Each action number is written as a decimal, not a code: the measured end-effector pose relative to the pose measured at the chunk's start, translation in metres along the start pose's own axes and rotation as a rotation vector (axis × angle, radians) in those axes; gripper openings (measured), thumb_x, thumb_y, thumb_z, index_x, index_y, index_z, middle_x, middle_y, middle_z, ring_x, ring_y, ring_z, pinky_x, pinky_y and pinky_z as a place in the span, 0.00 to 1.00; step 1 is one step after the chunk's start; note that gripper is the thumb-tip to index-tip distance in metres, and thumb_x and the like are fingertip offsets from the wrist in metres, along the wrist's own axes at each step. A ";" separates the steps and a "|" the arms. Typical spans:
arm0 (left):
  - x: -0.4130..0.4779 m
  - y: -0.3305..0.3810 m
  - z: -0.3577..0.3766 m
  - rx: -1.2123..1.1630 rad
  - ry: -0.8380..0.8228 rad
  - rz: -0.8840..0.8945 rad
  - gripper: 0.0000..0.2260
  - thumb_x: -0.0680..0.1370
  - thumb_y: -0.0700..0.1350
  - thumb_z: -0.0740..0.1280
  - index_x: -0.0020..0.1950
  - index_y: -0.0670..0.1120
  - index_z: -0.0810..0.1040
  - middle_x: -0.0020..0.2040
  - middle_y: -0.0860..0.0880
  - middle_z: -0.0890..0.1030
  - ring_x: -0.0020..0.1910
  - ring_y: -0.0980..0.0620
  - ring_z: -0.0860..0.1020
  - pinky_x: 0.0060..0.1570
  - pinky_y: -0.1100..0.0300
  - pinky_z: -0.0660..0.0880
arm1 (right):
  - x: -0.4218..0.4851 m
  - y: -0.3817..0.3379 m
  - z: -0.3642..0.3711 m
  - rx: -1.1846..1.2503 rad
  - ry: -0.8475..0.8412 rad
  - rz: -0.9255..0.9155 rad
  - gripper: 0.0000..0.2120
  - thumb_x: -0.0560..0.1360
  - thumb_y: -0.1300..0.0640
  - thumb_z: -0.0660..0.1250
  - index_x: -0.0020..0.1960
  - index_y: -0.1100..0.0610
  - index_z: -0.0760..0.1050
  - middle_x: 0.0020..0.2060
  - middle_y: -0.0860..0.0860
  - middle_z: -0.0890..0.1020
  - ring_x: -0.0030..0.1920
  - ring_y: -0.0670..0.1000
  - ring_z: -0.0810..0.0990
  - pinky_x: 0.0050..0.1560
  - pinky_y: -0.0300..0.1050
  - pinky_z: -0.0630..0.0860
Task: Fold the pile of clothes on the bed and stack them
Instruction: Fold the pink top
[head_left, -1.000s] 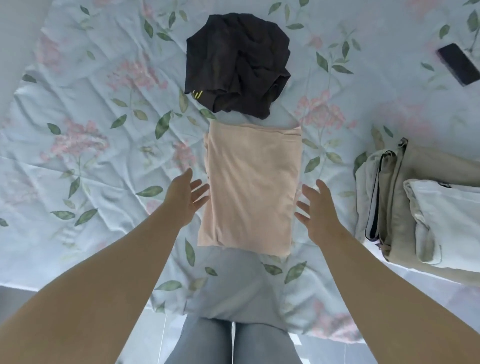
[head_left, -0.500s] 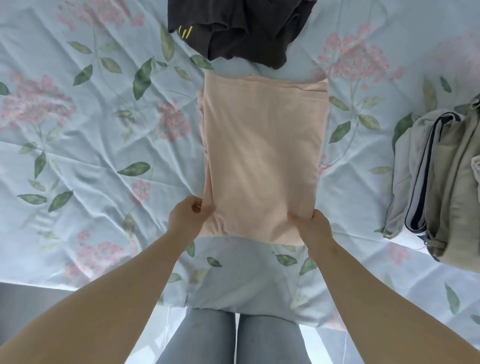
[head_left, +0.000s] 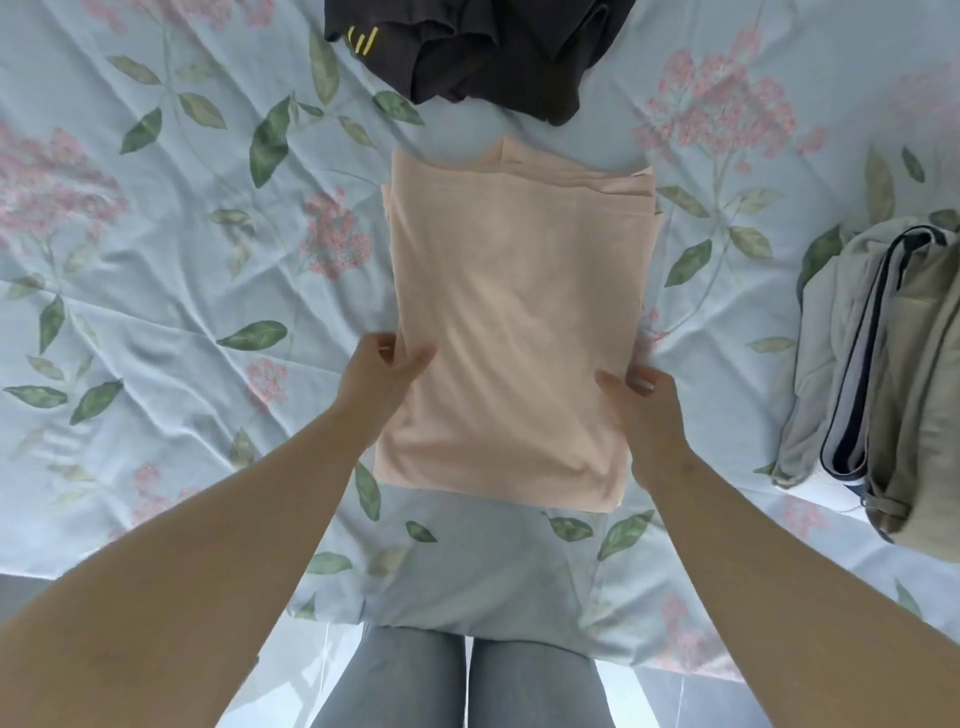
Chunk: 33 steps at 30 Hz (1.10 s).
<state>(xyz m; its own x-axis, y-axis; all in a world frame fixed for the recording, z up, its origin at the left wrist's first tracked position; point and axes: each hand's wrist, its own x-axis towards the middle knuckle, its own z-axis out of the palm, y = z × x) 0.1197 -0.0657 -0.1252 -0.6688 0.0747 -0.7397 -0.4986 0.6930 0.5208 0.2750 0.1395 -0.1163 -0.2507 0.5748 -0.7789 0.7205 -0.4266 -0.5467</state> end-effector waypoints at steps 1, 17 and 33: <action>0.007 0.008 0.003 -0.018 0.015 0.017 0.18 0.73 0.54 0.71 0.58 0.49 0.70 0.45 0.57 0.76 0.44 0.56 0.76 0.44 0.61 0.72 | 0.007 -0.006 0.003 0.016 -0.015 -0.016 0.23 0.71 0.57 0.72 0.62 0.65 0.71 0.50 0.56 0.79 0.48 0.55 0.78 0.51 0.49 0.76; 0.090 0.108 0.018 0.040 0.291 0.276 0.20 0.76 0.51 0.65 0.67 0.49 0.68 0.67 0.48 0.65 0.60 0.49 0.69 0.61 0.55 0.68 | 0.102 -0.107 0.033 -0.227 0.298 -0.300 0.17 0.70 0.52 0.69 0.57 0.51 0.72 0.55 0.55 0.75 0.54 0.57 0.75 0.57 0.54 0.74; 0.076 0.088 0.013 -0.095 0.239 0.070 0.32 0.71 0.58 0.71 0.67 0.40 0.68 0.60 0.44 0.75 0.59 0.45 0.75 0.55 0.52 0.75 | 0.087 -0.089 0.025 -0.066 0.392 -0.221 0.27 0.72 0.47 0.69 0.64 0.58 0.66 0.56 0.53 0.72 0.50 0.51 0.73 0.50 0.45 0.73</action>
<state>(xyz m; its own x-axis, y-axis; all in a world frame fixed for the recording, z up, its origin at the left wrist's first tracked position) 0.0316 0.0104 -0.1413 -0.8094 -0.0592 -0.5843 -0.4883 0.6206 0.6135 0.1725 0.2100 -0.1434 -0.1484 0.8734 -0.4639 0.7198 -0.2263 -0.6562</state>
